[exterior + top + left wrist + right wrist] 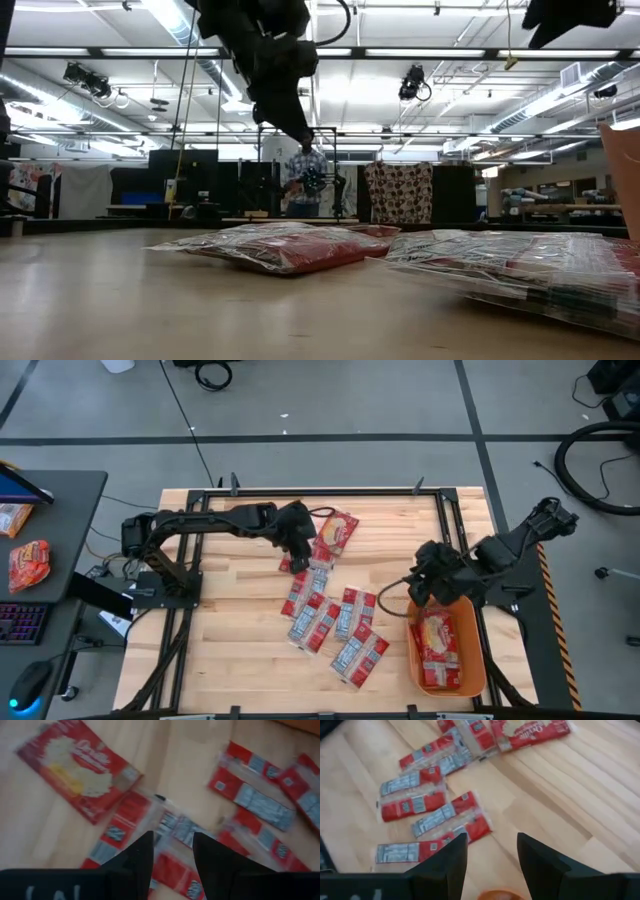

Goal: Sort popcorn bags into baskets
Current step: Put the red popcorn bag into the orange bin

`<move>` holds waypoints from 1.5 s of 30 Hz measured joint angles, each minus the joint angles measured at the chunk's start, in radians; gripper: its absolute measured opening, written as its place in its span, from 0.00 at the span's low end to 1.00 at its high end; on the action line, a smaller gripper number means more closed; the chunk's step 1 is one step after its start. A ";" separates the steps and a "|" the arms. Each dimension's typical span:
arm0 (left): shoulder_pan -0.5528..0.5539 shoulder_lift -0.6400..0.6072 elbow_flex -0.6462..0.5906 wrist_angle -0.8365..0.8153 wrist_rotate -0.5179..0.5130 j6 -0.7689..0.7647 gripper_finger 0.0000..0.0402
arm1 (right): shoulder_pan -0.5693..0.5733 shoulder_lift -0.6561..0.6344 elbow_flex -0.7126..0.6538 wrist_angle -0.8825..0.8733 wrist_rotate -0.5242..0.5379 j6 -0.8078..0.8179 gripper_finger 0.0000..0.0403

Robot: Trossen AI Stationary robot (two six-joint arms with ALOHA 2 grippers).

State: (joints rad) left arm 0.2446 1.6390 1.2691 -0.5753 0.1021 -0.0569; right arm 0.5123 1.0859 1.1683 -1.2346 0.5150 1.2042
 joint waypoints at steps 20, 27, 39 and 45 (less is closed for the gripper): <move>-0.096 0.276 0.050 0.347 -0.290 0.069 0.39 | -0.170 0.000 0.000 0.134 -0.072 -0.260 0.44; -0.103 0.377 0.069 0.446 -0.309 0.174 0.56 | -0.196 0.000 0.000 0.134 -0.099 -0.285 0.44; -0.133 0.476 0.069 0.488 -0.469 0.394 0.58 | -0.210 0.000 0.000 0.134 -0.141 -0.317 0.44; -0.121 0.490 0.069 0.469 -0.500 0.385 0.52 | -0.209 -0.001 0.000 0.143 -0.151 -0.317 0.44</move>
State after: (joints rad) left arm 0.1241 2.1292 1.3384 -0.1060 -0.3981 0.3278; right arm 0.3031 1.0851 1.1683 -1.0920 0.3642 0.8867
